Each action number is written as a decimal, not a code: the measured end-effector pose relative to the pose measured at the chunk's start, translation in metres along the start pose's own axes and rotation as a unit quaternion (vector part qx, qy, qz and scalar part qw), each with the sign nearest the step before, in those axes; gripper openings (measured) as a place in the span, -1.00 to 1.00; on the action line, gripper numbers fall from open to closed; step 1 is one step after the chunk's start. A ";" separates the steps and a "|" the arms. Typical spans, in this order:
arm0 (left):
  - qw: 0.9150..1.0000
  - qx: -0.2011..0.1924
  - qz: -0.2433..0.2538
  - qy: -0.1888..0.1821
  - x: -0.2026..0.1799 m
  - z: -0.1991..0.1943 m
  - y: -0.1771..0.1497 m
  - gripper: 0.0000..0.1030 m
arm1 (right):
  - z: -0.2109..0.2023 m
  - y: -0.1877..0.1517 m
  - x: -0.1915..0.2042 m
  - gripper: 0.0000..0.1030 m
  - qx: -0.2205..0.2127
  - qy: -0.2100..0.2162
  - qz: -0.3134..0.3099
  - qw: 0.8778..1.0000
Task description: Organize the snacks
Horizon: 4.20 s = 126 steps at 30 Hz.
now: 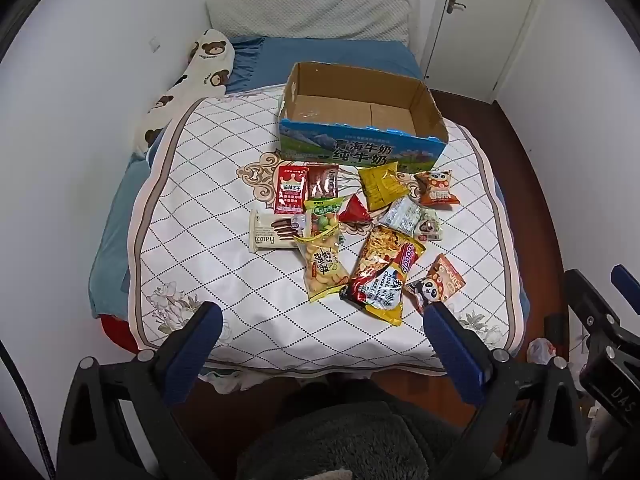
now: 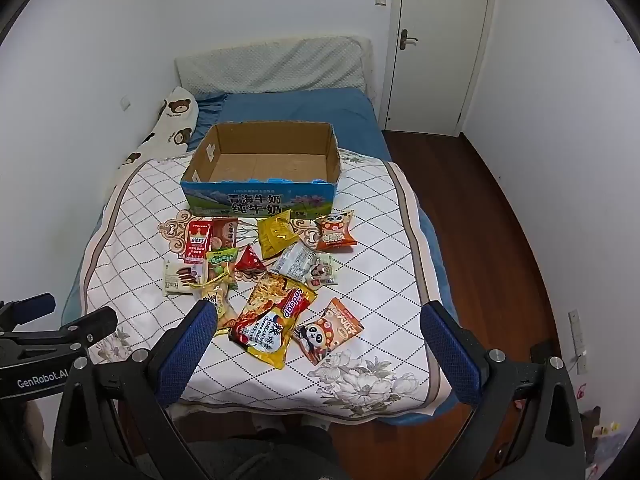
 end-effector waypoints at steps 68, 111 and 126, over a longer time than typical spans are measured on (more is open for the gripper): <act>1.000 -0.020 0.006 -0.014 -0.005 -0.014 0.000 1.00 | -0.016 0.001 0.007 0.99 -0.013 -0.004 -0.004 1.000; 0.996 0.086 -0.038 -0.006 0.035 0.124 0.007 1.00 | 0.144 -0.038 0.022 0.99 0.136 0.054 0.067 0.987; 0.947 0.270 -0.133 -0.110 0.004 0.326 -0.006 0.19 | 0.311 -0.094 0.036 0.99 0.287 0.053 0.120 0.949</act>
Point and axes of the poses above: each gripper's, at about its wrist camera, not at the fingertips, and z roughly the way its jaws point, x to its left, y to its top, the point moved 8 cm from there along z, roughly the way its jaws point, and after that the axes turned 5 degrees about z, right-handed, at the moved point
